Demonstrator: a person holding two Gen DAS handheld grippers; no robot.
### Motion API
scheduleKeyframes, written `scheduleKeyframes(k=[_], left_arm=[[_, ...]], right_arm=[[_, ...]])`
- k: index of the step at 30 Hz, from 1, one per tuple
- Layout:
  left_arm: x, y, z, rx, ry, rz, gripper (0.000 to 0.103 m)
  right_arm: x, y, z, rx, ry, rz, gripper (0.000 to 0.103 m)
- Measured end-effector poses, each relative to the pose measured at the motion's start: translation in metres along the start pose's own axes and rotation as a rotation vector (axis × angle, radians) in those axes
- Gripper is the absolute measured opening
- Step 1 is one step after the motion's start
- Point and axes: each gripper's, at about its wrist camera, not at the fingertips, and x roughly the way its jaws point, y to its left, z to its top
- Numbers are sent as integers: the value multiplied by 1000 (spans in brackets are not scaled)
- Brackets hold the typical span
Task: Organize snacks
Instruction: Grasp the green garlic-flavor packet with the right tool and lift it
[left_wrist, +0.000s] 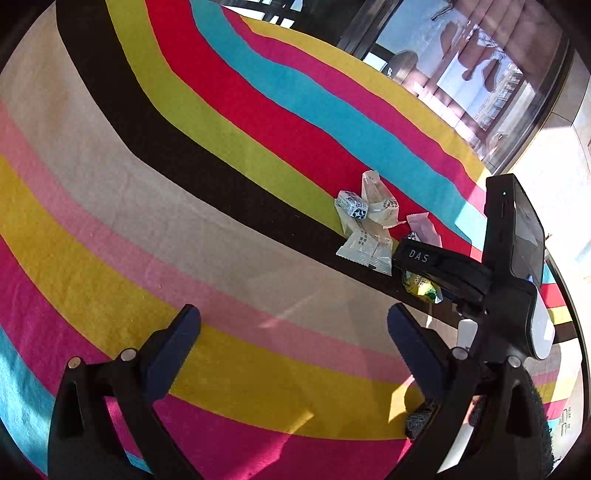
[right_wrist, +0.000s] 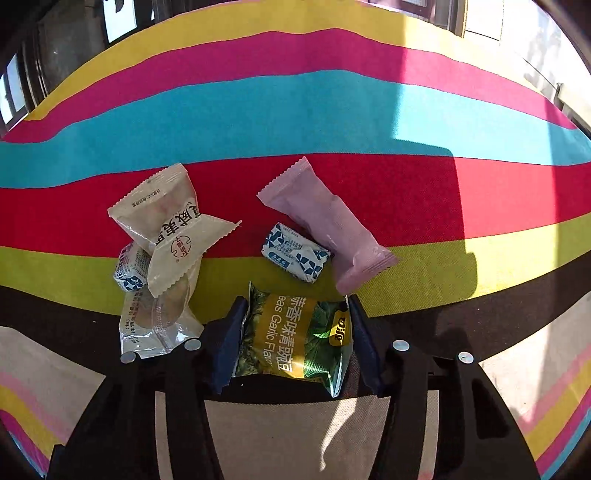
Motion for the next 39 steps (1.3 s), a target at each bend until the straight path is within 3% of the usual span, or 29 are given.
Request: scheduleKeyframes(k=[1, 5, 9, 13, 21, 27, 30, 34, 39], left_arm=[[0, 0, 0, -3, -1, -3, 101], [1, 0, 0, 3, 1, 3, 101], [2, -3, 0, 19, 9, 17, 101], [2, 0, 0, 5, 7, 0, 101], [8, -14, -1, 82, 43, 87, 101], [29, -43, 1, 203, 122, 128, 101], [40, -66, 10, 226, 106, 159, 101], [76, -97, 28, 287, 144, 202, 101], [113, -114, 51, 290, 147, 262, 101]], right_arm=[[-4, -3, -4, -24, 0, 36, 44], [-30, -38, -28, -75, -24, 241, 42], [-57, -80, -57, -134, -77, 329, 42], [-70, -115, -71, -116, -121, 399, 42], [-92, -114, -73, -137, -222, 428, 42], [-88, -111, -69, -125, -216, 434, 42], [-89, -110, -69, -124, -227, 422, 43], [-88, -115, -69, -96, -228, 427, 43], [-87, -115, -69, -92, -221, 429, 43]])
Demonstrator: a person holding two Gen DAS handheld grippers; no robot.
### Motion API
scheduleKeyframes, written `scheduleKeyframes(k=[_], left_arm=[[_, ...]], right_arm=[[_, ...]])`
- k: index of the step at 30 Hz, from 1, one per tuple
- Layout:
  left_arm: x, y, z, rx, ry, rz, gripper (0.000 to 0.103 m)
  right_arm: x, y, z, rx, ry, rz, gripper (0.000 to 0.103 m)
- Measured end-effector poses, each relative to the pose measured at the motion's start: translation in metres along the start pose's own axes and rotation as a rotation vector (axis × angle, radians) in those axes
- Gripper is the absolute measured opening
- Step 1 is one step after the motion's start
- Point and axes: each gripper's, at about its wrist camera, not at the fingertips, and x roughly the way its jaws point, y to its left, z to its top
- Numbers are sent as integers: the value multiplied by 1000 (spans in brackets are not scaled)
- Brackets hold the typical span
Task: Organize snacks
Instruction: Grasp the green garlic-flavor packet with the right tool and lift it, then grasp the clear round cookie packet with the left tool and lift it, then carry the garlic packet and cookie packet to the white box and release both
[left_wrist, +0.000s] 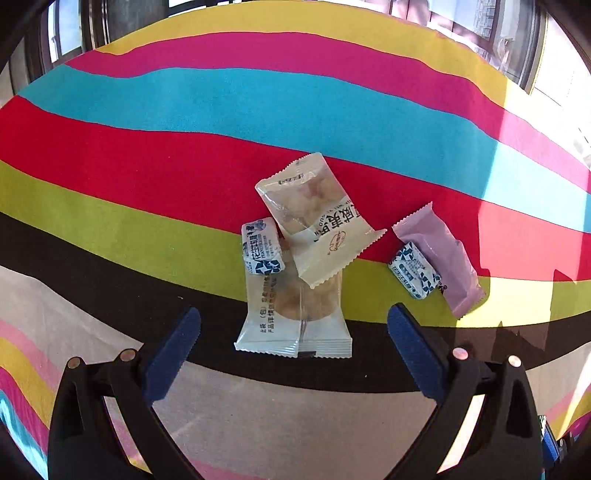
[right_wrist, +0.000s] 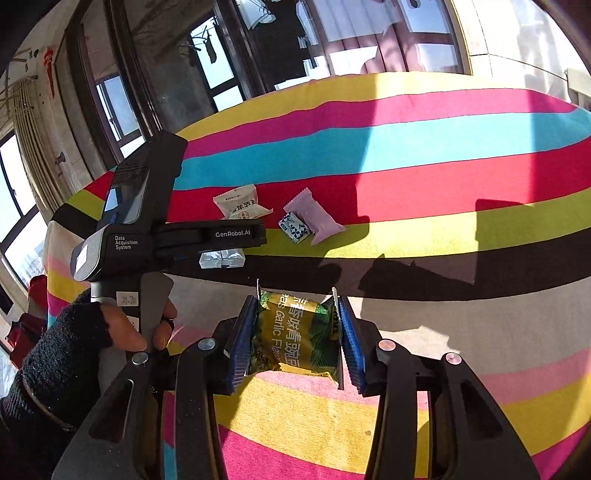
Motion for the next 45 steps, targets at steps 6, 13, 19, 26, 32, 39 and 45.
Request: scheduleKeyframes(k=[6, 13, 19, 26, 32, 39, 45], left_arm=[[6, -11, -4, 75, -20, 25, 51], [-51, 13, -55, 97, -159, -135, 50], [-96, 37, -94, 135, -239, -166, 50], [-121, 67, -120, 106, -282, -170, 50], [-134, 82, -135, 70, -301, -186, 50], [-149, 100, -159, 63, -275, -143, 50], [-160, 117, -180, 67, -251, -100, 50]], right_arm=[[-1, -1, 0, 6, 0, 2, 44], [-1, 0, 0, -5, -1, 0, 44], [-1, 0, 0, -2, -3, 5, 44], [-6, -2, -1, 8, -22, 19, 44], [-9, -4, -2, 17, -31, 30, 44], [-9, -4, -2, 19, -32, 39, 44], [-1, 1, -1, 17, 31, 37, 44]])
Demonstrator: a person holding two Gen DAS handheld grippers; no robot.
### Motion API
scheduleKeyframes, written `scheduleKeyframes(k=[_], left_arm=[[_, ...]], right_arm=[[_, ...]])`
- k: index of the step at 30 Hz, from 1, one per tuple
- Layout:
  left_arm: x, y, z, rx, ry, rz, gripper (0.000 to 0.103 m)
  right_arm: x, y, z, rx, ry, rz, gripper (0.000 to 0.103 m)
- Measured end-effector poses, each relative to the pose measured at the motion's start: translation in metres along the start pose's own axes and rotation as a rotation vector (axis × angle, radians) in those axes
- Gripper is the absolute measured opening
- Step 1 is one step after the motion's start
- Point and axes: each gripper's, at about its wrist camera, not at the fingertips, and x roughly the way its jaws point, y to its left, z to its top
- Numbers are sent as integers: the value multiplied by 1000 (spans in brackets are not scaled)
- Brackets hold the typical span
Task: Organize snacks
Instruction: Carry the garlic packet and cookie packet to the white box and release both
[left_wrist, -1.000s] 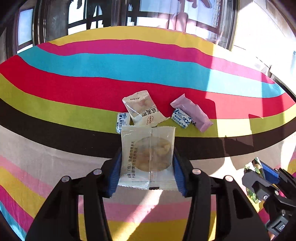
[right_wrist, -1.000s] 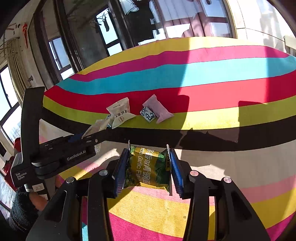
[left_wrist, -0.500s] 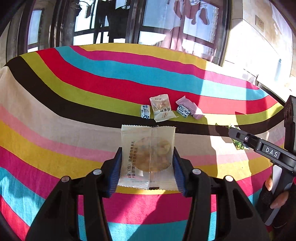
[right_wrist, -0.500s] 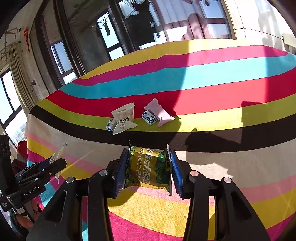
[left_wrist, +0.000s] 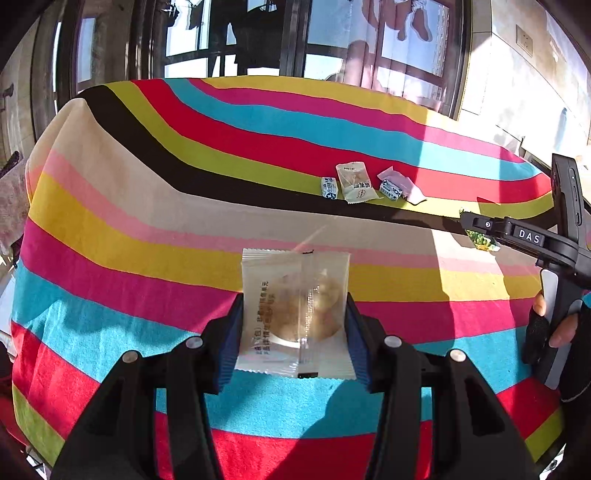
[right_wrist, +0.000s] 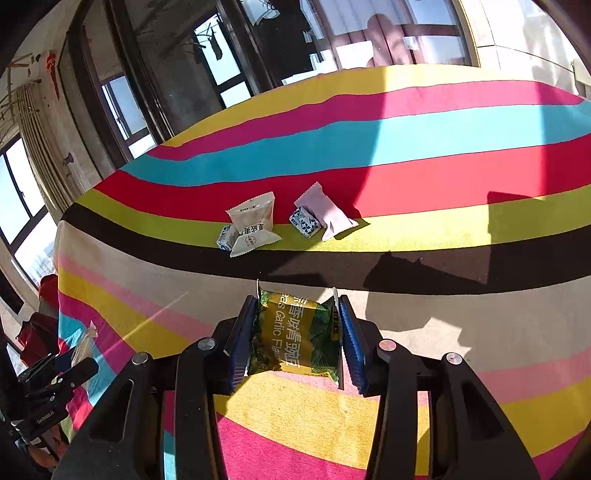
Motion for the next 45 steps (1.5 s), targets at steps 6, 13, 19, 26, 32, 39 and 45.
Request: scheduleKeyframes(k=[6, 13, 19, 26, 32, 39, 45], left_arm=[[-25, 19, -22, -14, -1, 41, 51], [-59, 42, -49, -38, -47, 123, 51], [-78, 61, -71, -67, -52, 166, 51], [-97, 84, -96, -127, -54, 208, 51], [-120, 112, -117, -181, -65, 283, 51], [-144, 139, -147, -236, -62, 351, 51], [-155, 162, -180, -311, -7, 392, 51]], right_arm=[[-8, 29, -16, 20, 42, 43, 44], [-28, 115, -45, -125, 46, 178, 44], [-37, 160, -68, -183, 86, 255, 44], [-46, 205, -92, -299, 119, 291, 44], [-46, 236, -113, -377, 154, 324, 44], [-59, 275, -140, -504, 165, 369, 44], [-72, 309, -169, -619, 180, 438, 44]])
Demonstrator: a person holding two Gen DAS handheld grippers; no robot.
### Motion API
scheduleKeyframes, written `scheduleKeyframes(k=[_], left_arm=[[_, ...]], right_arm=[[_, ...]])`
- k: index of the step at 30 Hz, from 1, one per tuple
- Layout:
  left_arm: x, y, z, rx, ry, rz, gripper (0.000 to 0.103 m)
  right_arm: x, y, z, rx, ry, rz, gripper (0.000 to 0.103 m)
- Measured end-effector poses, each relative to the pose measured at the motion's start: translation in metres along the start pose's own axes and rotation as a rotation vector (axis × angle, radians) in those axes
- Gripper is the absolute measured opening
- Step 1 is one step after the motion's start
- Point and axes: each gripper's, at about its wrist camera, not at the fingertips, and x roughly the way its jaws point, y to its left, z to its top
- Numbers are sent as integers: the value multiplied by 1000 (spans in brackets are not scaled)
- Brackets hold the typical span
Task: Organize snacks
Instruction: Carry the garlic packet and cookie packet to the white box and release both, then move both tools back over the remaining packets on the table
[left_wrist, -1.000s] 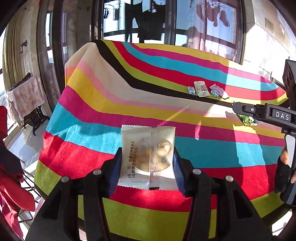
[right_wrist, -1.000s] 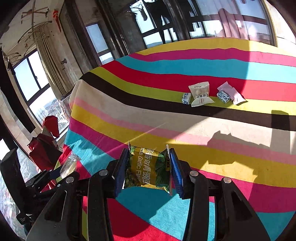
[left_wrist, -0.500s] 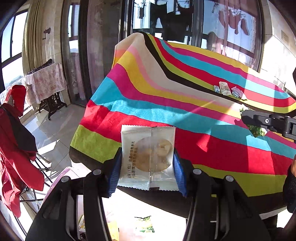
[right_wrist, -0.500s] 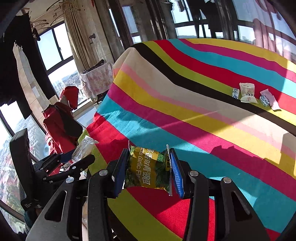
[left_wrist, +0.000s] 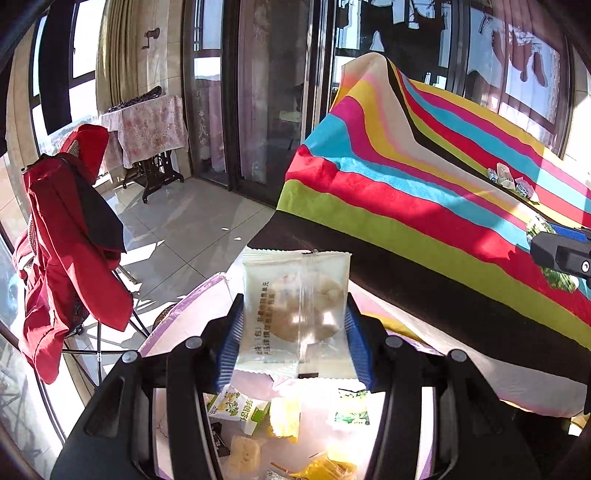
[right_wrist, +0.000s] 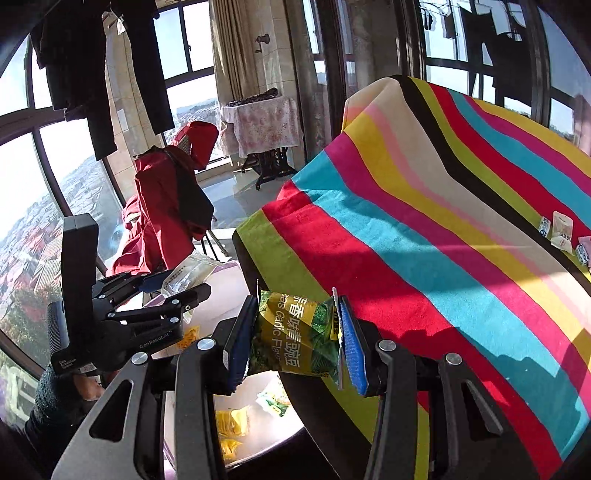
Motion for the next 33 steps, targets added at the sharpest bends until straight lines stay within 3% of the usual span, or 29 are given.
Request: scheduleKeyframes(k=[15, 16, 17, 18, 19, 27, 33], left_arm=[[15, 57, -52, -52, 178, 142, 52], [16, 60, -53, -54, 187, 150, 54], [16, 62, -54, -55, 192, 163, 64], [15, 64, -54, -59, 188, 180, 80], [14, 65, -54, -64, 182, 195, 85], [13, 57, -42, -52, 168, 191, 93], [12, 28, -20, -39, 136, 116, 100]], right_arm=[[45, 107, -43, -278, 186, 198, 47], [46, 111, -46, -296, 198, 217, 50], [46, 115, -48, -311, 202, 220, 56], [45, 117, -50, -322, 198, 212, 70], [44, 117, -50, -328, 192, 211, 76], [28, 90, -42, -250, 146, 180, 81], [1, 51, -30, -160, 63, 141, 83]])
